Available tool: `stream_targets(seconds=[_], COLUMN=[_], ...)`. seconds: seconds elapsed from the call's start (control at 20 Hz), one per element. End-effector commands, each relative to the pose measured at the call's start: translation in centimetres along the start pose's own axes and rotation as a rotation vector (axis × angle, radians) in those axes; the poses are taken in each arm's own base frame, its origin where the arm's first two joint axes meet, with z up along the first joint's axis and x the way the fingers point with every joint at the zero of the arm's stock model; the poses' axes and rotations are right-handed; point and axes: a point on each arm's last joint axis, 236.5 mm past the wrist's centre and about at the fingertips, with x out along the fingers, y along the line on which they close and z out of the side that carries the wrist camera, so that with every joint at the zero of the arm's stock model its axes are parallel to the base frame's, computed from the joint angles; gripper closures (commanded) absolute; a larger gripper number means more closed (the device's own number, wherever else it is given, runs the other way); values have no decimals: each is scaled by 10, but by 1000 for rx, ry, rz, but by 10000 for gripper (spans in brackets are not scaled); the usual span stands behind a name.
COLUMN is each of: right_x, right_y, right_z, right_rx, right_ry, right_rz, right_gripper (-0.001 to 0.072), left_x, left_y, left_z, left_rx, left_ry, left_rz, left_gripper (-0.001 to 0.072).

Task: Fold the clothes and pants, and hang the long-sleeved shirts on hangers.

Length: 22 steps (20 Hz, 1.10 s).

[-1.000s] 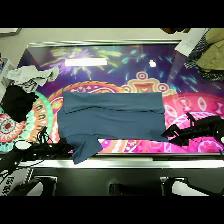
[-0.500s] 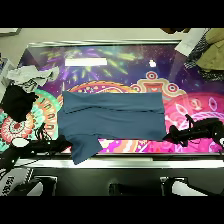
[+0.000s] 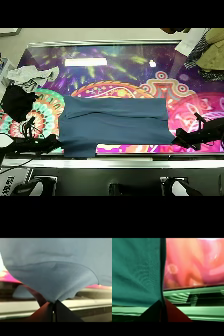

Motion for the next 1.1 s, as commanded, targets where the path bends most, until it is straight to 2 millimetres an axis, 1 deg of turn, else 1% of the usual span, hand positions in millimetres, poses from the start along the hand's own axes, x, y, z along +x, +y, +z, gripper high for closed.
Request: stream_targets(seconds=[0.0,0.1,0.25,0.35,0.4,0.5,0.6,0.7,0.85,1.05], right_x=[-13,-12,-10,-6,-3,3,2,0,-2,-7], right_y=[12,32,50,60,69,81,84,87,90,94], right_z=[3,17,38,55,66,96,128,149,169,189], right_rx=[-12,-33,-49,-95,-136,-169,-130,-110,-114,-118], right_ry=[-58,-101,-115,-115,-122,-165,-216,-234,-245,-280], right_rz=[26,114,208,211,201,158,128,129,134,141], right_gripper=[679,679,679,679,679,679,679,679,678,678], left_x=[-14,-11,4,14,16,18,16,17,24,35], left_y=[-7,-10,-19,-20,-21,-25,-32,-38,-51,-67], left_z=[2,22,47,66,77,105,134,160,189,218], left_rx=[44,57,98,129,145,167,187,202,220,268], left_ry=[-33,-74,-39,9,20,22,6,-7,-12,-7], left_rz=[8,-6,-63,-72,-72,-71,-73,-75,-95,-102], left_gripper=[695,695,695,695,695,694,695,695,695,695])
